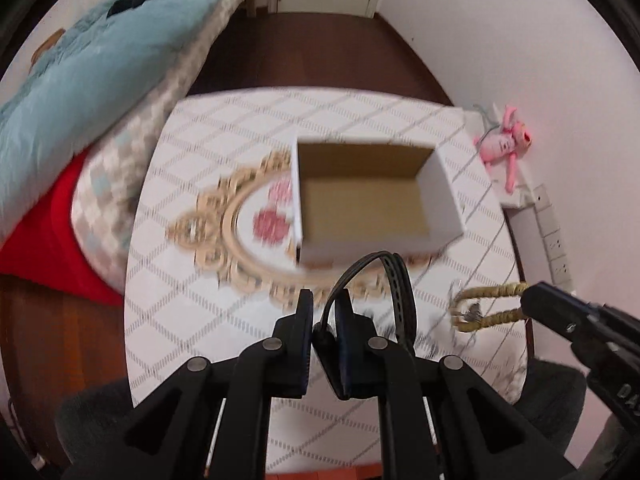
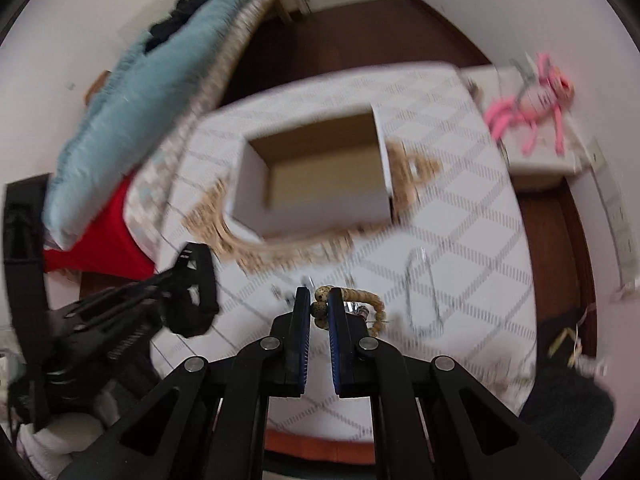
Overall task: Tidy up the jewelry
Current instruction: 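Carry the watch band with the left tool into the box while the right tool carries the bead bracelet in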
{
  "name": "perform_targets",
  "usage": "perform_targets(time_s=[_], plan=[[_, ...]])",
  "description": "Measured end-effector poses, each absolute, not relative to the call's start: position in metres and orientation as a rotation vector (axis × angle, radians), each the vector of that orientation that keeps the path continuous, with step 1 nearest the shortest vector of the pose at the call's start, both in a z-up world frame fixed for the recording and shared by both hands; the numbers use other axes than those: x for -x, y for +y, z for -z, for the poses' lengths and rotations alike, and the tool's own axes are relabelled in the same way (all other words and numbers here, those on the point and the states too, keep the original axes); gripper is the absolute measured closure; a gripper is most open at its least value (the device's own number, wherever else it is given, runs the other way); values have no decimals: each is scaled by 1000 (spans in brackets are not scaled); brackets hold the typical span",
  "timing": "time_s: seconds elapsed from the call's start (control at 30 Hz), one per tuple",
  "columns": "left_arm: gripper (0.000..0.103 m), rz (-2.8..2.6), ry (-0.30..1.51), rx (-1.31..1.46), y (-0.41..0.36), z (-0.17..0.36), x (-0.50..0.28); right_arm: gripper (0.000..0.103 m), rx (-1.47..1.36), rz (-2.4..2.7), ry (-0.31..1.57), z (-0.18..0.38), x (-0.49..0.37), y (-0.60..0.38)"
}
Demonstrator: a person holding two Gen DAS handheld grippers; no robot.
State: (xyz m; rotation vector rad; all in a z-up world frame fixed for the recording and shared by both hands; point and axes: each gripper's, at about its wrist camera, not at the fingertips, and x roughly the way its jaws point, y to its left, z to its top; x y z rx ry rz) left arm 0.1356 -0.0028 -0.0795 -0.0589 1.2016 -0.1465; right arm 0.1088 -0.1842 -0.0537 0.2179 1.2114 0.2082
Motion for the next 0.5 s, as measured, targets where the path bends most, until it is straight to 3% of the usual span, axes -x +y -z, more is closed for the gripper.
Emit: perform_targets(time_s=[0.17,0.5], plan=[[95,159,1208,69,-6,78,-182,94,-228,-240,1166,34,-168,-181],[93,169,1309,114,-8,115,-252,94,-201,-227,1273,79,-253,-178]])
